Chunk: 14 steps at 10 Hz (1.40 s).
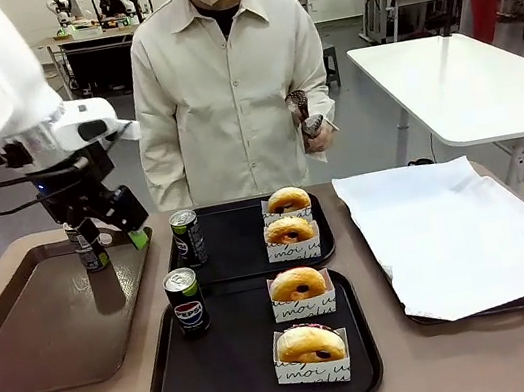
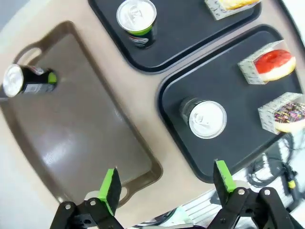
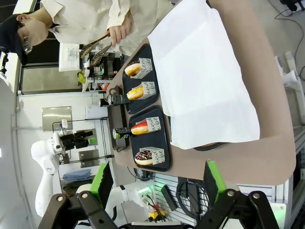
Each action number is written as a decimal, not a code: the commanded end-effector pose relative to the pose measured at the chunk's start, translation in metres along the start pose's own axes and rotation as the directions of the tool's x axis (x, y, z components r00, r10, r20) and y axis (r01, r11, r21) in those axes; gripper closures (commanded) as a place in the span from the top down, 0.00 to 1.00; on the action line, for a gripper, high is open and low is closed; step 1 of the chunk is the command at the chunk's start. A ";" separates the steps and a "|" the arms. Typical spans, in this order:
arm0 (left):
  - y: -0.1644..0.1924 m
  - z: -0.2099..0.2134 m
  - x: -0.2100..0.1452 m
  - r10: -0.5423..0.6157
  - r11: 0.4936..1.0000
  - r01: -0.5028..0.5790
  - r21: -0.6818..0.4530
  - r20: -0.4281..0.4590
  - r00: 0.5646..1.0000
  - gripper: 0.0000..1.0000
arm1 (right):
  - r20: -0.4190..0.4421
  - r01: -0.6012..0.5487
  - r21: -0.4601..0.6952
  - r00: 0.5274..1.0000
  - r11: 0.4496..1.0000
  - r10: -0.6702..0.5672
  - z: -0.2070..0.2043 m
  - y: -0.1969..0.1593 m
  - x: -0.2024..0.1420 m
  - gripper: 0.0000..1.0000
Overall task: Set up donuts and drinks on trays.
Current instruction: Pick up one Pepsi coke from the Handle tray and place it on the Flat Tray without a Pepsi coke.
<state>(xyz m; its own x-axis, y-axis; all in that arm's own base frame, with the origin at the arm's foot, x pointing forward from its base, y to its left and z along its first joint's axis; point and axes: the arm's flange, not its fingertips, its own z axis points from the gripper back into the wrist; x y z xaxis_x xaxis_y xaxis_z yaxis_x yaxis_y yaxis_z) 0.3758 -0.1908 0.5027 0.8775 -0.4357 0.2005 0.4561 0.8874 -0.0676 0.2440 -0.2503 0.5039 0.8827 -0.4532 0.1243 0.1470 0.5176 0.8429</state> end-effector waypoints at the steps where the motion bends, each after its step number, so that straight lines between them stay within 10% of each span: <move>1: 0.082 0.015 -0.022 0.128 0.887 -0.080 -0.456 0.075 0.989 1.00 | 0.008 -0.019 0.026 1.000 0.999 0.019 -0.001 0.000 0.001 1.00; 3: 0.166 0.025 -0.050 0.270 0.672 -0.077 -0.737 0.147 0.952 1.00 | 0.008 -0.019 0.026 1.000 0.999 0.019 -0.001 0.000 0.001 1.00; 8: 0.284 -0.031 -0.155 0.642 0.333 -0.257 -0.907 0.018 0.767 1.00 | 0.008 -0.019 0.026 1.000 0.999 0.019 -0.001 0.000 0.001 1.00; 14: 0.308 -0.016 -0.213 0.686 0.415 -0.282 -0.865 0.095 0.721 1.00 | 0.008 -0.019 0.026 1.000 0.999 0.019 -0.001 0.000 0.001 1.00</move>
<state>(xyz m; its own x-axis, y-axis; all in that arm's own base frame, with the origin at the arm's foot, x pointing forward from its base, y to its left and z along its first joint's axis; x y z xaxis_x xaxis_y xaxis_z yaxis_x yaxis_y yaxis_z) 0.3401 0.1832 0.4214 0.9364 0.3218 0.1397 0.0361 0.3077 -0.9508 0.2439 -0.2504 0.5040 0.8825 -0.4535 0.1244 0.1473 0.5178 0.8427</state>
